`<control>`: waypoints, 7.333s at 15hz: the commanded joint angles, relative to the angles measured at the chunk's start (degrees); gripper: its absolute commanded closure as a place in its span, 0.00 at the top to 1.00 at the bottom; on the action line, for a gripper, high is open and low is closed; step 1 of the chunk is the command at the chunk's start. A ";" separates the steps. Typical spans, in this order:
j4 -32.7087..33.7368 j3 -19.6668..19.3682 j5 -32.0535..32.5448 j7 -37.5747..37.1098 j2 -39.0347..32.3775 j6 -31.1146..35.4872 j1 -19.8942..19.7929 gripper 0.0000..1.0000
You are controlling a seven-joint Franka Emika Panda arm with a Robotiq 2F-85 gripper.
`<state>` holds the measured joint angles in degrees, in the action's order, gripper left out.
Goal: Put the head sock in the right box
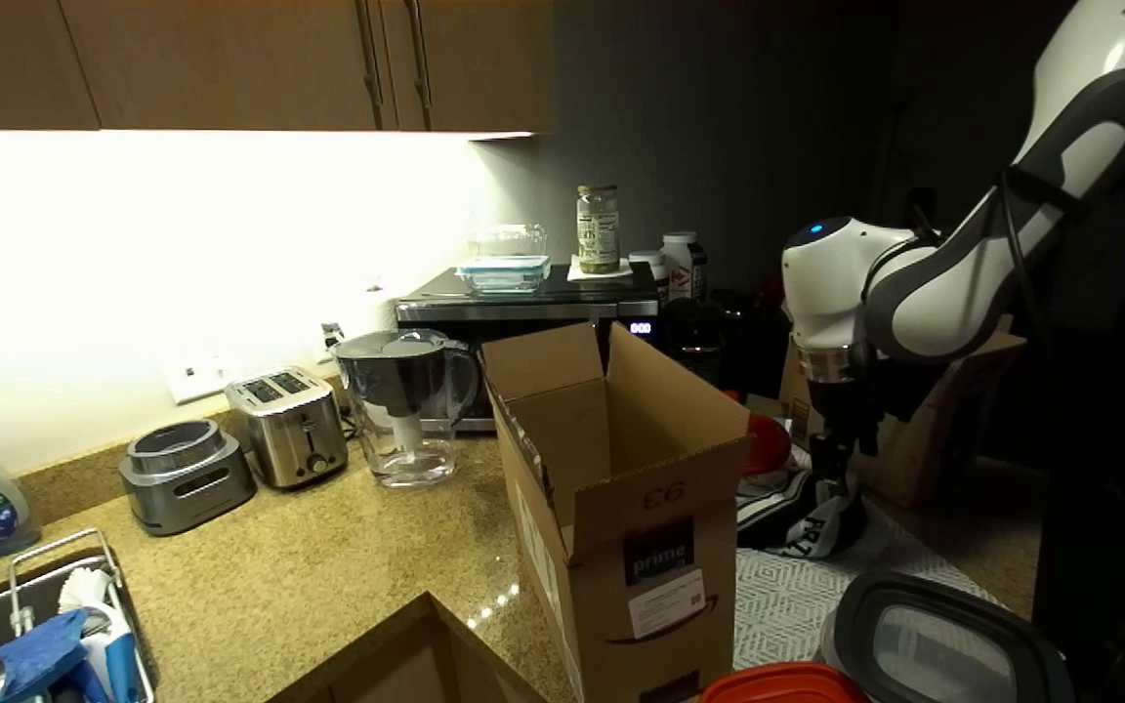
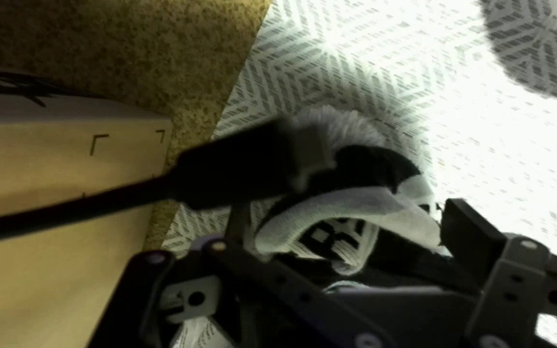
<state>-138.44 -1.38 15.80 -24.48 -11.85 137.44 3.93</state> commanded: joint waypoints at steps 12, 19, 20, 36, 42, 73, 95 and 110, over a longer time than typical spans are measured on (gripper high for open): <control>-1.78 -2.09 2.68 8.48 -2.27 11.07 0.14 1.00; -2.98 -4.48 4.76 8.50 -6.26 16.95 0.17 1.00; -3.36 -4.34 4.15 8.71 -6.60 17.61 0.21 1.00; -6.51 -4.71 -0.18 9.84 -3.45 18.76 0.28 0.02; -8.90 -4.83 -1.88 10.43 0.95 17.96 -0.71 0.03; -12.38 -2.35 -2.71 13.06 33.12 6.95 -10.03 0.03; -5.70 -2.89 1.48 3.72 39.43 9.35 -26.26 0.03; -11.81 -2.32 4.62 3.59 48.39 0.14 -30.32 0.03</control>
<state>-148.63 -3.73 20.16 -21.68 34.93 139.55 -25.90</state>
